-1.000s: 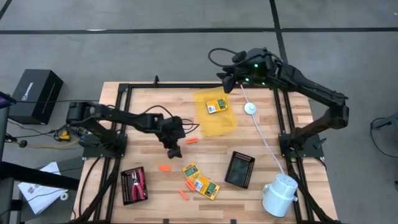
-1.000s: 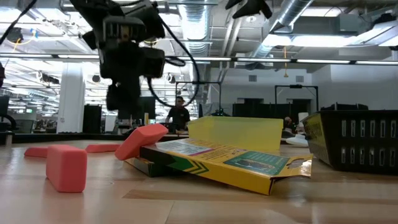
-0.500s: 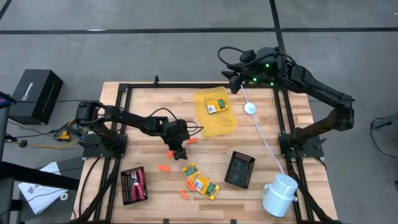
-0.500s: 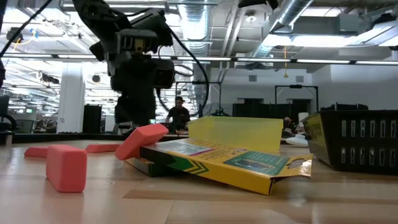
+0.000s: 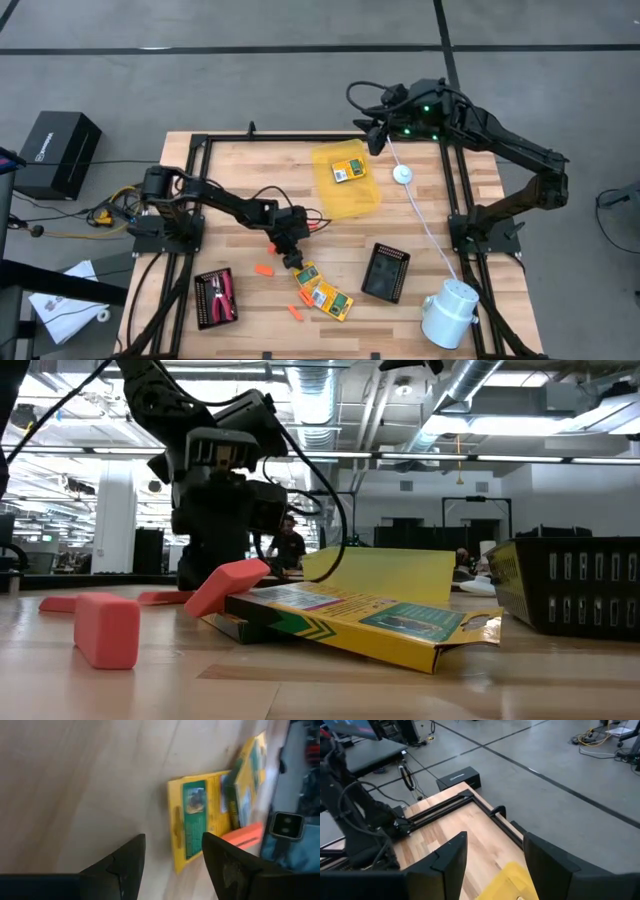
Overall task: Pick & Place School Supplies
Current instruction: Put the yellow crayon box into the yellow bin
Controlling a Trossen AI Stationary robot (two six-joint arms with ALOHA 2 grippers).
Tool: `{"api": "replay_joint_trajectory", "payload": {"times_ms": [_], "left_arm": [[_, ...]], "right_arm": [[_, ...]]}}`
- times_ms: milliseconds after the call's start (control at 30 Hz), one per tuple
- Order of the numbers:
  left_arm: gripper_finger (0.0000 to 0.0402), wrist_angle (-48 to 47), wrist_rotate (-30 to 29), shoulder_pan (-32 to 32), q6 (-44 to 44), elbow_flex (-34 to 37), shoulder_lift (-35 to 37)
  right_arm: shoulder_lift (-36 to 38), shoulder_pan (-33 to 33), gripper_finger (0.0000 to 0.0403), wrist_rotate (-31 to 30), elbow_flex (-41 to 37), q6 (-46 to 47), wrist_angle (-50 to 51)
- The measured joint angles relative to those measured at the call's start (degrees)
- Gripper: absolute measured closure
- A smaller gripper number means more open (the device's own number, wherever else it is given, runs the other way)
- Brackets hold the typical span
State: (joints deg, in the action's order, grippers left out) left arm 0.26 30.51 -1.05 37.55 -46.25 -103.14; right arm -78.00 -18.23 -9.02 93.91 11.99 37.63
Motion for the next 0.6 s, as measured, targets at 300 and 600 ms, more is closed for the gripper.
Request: {"api": "replay_joint_trajectory", "payload": {"times_ms": [300, 600], "left_arm": [[0.0211, 1.0, 0.3, -0.4, 1.4, 0.0, -0.6], [0.0211, 2.6, 3.2, -1.1, 1.8, 0.1, -0.7]], "right_arm": [[0.0, 1.5, 0.0221, 0.0, 0.0, 0.0, -0.2], [0.0, 1.6, 0.0221, 0.0, 0.0, 0.0, -0.6]]}}
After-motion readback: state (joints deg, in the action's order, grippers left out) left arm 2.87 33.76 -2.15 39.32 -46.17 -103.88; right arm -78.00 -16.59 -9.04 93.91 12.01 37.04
